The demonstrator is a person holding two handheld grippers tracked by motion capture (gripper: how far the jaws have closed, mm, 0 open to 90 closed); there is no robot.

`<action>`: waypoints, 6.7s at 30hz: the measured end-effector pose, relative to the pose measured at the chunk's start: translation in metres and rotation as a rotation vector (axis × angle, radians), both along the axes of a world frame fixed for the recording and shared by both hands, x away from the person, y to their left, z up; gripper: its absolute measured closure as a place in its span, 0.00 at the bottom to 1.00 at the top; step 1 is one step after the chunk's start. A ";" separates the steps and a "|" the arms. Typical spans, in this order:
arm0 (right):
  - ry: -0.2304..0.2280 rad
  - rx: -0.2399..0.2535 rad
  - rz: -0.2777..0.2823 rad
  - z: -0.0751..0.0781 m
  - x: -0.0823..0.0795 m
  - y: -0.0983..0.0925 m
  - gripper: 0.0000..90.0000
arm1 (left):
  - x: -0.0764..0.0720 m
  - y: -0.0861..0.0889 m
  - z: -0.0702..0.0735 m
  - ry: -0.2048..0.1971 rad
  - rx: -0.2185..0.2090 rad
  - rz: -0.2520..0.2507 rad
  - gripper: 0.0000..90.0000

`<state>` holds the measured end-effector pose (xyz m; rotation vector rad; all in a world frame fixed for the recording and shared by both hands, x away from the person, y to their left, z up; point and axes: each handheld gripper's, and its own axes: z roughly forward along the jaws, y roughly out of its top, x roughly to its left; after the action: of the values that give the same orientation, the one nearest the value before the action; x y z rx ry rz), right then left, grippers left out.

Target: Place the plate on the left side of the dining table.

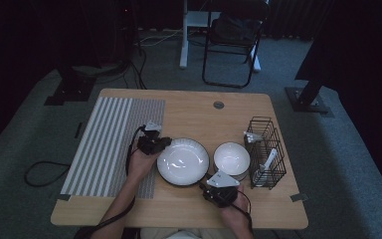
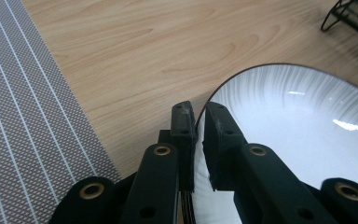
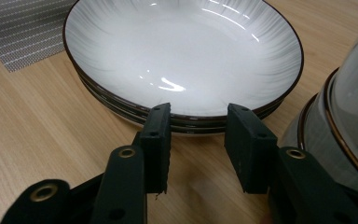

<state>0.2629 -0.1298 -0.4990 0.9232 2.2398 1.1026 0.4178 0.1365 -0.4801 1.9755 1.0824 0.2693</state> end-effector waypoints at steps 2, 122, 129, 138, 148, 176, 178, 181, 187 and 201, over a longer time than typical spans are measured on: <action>-0.003 -0.003 -0.005 0.000 0.000 0.001 0.69 | 0.000 0.002 0.001 0.007 -0.023 0.003 0.92; 0.007 -0.080 -0.011 -0.026 -0.009 0.003 0.59 | 0.001 0.104 0.020 0.181 -0.459 0.103 0.93; 0.017 -0.095 0.001 -0.027 -0.008 0.004 0.58 | 0.000 0.121 0.020 0.173 -0.469 0.142 0.94; 0.020 -0.102 0.010 -0.027 -0.008 0.005 0.58 | -0.001 0.145 0.023 0.154 -0.478 0.208 0.93; 0.020 -0.103 0.010 -0.027 -0.008 0.005 0.58 | -0.001 0.180 0.021 0.145 -0.465 0.298 0.93; 0.018 -0.106 0.010 -0.027 -0.008 0.006 0.58 | 0.023 0.238 -0.005 0.209 -0.413 0.460 0.92; 0.017 -0.105 0.010 -0.027 -0.008 0.006 0.58 | 0.024 0.239 -0.007 0.217 -0.415 0.465 0.92; 0.018 -0.105 0.010 -0.027 -0.008 0.006 0.58 | 0.024 0.241 -0.008 0.219 -0.414 0.470 0.92; 0.017 -0.106 0.009 -0.027 -0.008 0.006 0.58 | 0.027 0.245 -0.012 0.231 -0.392 0.474 0.93; 0.018 -0.104 0.010 -0.027 -0.008 0.006 0.58 | 0.030 0.240 -0.019 0.215 -0.231 0.482 0.95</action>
<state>0.2551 -0.1240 -0.5262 0.8826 2.2955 0.9755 0.4479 0.3765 -0.4987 1.5443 1.6496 0.1774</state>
